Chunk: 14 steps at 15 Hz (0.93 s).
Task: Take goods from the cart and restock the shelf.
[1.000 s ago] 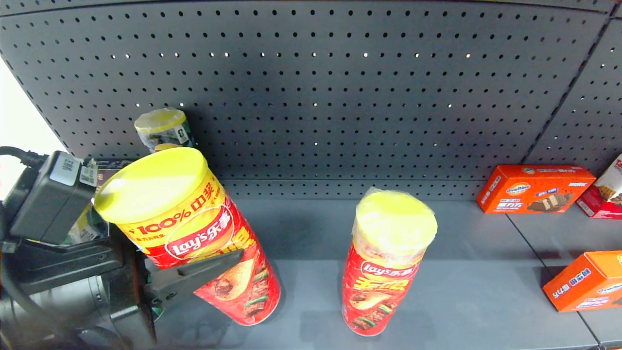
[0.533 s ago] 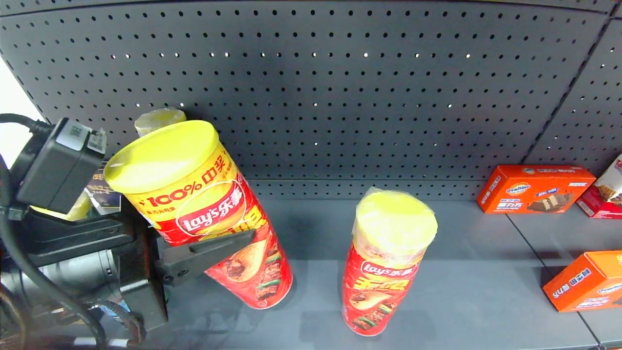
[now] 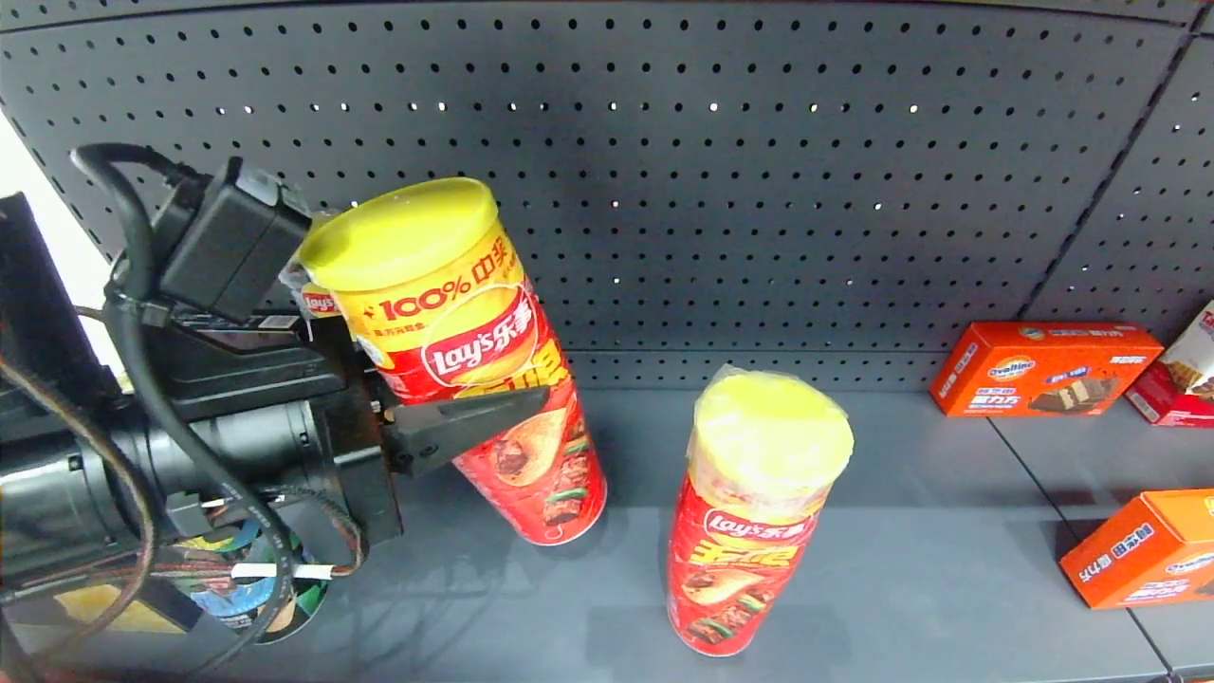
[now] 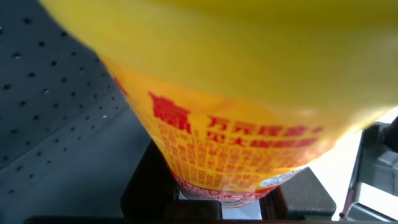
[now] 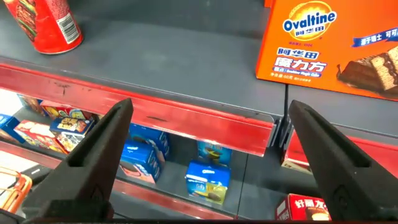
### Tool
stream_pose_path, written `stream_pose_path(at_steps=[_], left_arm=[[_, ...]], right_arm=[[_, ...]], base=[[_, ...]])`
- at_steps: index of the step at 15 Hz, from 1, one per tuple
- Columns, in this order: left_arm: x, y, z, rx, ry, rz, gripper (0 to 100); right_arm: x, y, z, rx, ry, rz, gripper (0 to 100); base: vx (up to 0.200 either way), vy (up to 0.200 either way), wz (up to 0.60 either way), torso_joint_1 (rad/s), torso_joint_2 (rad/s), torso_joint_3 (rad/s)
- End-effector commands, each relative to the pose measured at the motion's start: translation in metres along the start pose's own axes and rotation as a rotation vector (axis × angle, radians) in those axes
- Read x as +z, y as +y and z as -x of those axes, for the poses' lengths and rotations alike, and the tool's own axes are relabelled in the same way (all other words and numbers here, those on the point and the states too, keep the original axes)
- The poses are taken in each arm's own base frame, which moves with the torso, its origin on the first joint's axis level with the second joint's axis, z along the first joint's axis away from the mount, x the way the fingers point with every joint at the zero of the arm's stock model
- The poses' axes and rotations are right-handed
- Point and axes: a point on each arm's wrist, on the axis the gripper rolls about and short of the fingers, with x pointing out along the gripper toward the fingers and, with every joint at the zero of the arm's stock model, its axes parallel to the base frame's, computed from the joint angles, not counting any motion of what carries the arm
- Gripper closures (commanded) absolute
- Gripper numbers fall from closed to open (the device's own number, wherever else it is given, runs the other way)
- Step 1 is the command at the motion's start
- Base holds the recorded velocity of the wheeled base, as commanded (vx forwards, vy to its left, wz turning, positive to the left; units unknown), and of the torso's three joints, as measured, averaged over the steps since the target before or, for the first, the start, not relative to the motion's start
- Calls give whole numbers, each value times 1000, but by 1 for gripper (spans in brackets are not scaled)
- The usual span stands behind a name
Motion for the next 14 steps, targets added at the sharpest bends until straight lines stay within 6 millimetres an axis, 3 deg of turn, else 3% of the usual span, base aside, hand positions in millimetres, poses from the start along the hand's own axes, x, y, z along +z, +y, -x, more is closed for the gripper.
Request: stream_pose_path(at_steps=[1, 5, 6, 12, 13, 14], left_arm=[[2, 4, -12, -12, 26, 13, 100], [5, 4, -14, 30, 133, 49, 100], [0, 7, -22, 37, 150, 54, 100], [21, 22, -47, 63, 201, 23, 100], [24, 25, -67, 111, 202, 7, 100], [23, 25, -70, 120, 205, 6, 100]], right_arm=[[0, 0, 0, 0, 0, 1, 0], [0, 0, 0, 0, 0, 1, 0], [0, 0, 0, 0, 0, 1, 0], [0, 0, 0, 0, 0, 1, 0], [0, 0, 0, 0, 0, 1, 0], [0, 0, 0, 0, 0, 1, 0]], base=[[0, 0, 0, 0, 0, 0], [0, 0, 0, 0, 0, 0], [0, 0, 0, 0, 0, 0], [0, 0, 0, 0, 0, 0], [0, 0, 0, 0, 0, 0], [0, 0, 0, 0, 0, 0]])
